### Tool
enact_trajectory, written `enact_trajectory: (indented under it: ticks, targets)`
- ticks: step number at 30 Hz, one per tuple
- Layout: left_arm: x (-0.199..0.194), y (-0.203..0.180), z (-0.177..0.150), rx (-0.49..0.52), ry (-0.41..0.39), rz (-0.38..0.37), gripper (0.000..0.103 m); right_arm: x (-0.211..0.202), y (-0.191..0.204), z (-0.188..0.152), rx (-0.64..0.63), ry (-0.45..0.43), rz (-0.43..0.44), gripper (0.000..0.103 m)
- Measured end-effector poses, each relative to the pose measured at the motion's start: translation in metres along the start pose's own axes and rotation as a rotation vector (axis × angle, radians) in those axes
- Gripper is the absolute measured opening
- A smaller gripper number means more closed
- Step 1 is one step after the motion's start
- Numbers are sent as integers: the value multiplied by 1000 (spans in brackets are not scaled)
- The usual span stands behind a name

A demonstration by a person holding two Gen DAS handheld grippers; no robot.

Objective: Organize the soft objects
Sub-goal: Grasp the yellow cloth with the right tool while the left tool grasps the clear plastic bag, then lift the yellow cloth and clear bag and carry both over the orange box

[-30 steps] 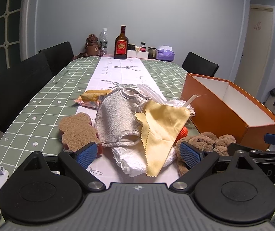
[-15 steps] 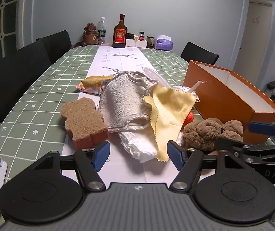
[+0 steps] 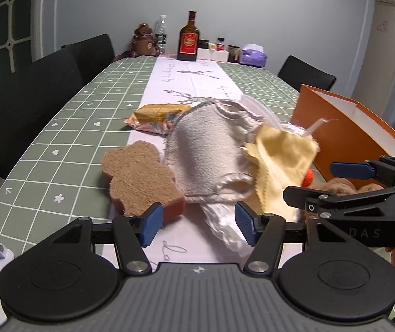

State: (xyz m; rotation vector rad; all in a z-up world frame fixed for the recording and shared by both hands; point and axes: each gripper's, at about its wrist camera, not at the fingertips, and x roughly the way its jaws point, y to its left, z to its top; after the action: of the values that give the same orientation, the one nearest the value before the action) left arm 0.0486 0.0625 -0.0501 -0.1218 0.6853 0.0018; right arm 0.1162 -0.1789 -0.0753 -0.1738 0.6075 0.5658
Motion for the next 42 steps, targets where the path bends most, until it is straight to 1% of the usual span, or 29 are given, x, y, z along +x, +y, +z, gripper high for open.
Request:
enact_trajectory:
  ticks: [3,9,11,12,13,14,15,16,20,21,22,23,24,25,29,30,31,34,37,40,42]
  targets:
    - [6,5,2,-14,7,2,71,16,-3,6,1,20,30,83]
    - [16,8,5,-20,23,8,71,53,-10,9,52,99,74,83]
    - [19,9,5,-22,27,6,71,62,-14,8,81,125,101,83]
    - [20,9,5,-23,31,6,71,65,-16,8,97,136,113,75]
    - [21,9,5,-23,33,6,71,69,-18,7,118,150,135,65]
    - [21,9,5,-23,36,5,71,71,-20,5,139,163,159,64]
    - [21,9,5,-23,37,5,71,70,-21,5,149,164,165,63]
    - [22,9,5,-23,39,4,71,70,-21,4,147,162,168,57]
    - [22,8,5,-16,39,1,71,63,-27,7,166,160,187,43]
    - [22,7,6,-13,37,0,71,60,-31,8,180,160,190,34]
    - [21,6,7,-11,34,-1,71,56,-33,10,191,159,191,31]
    - [21,5,8,-7,31,-1,71,52,-37,11,201,156,202,31]
    - [20,4,9,-3,28,-2,71,49,-39,13,206,152,209,25]
    - [20,3,10,0,25,-5,71,45,-41,14,207,151,214,16]
    - [17,-5,19,35,1,-28,71,27,-48,22,205,117,203,15]
    - [16,-8,22,45,-7,-34,71,23,-50,24,203,106,193,13]
    - [15,-11,25,60,-18,-47,70,16,-52,27,205,93,181,8]
    - [13,-20,37,99,-39,-101,62,1,-63,35,213,48,159,7]
    - [15,-32,57,128,-72,-155,61,-7,-71,46,199,12,127,7]
    - [25,-40,83,147,-85,-185,63,-7,-81,53,205,5,99,7]
    - [35,-46,99,166,-86,-191,74,-2,-86,55,219,10,97,7]
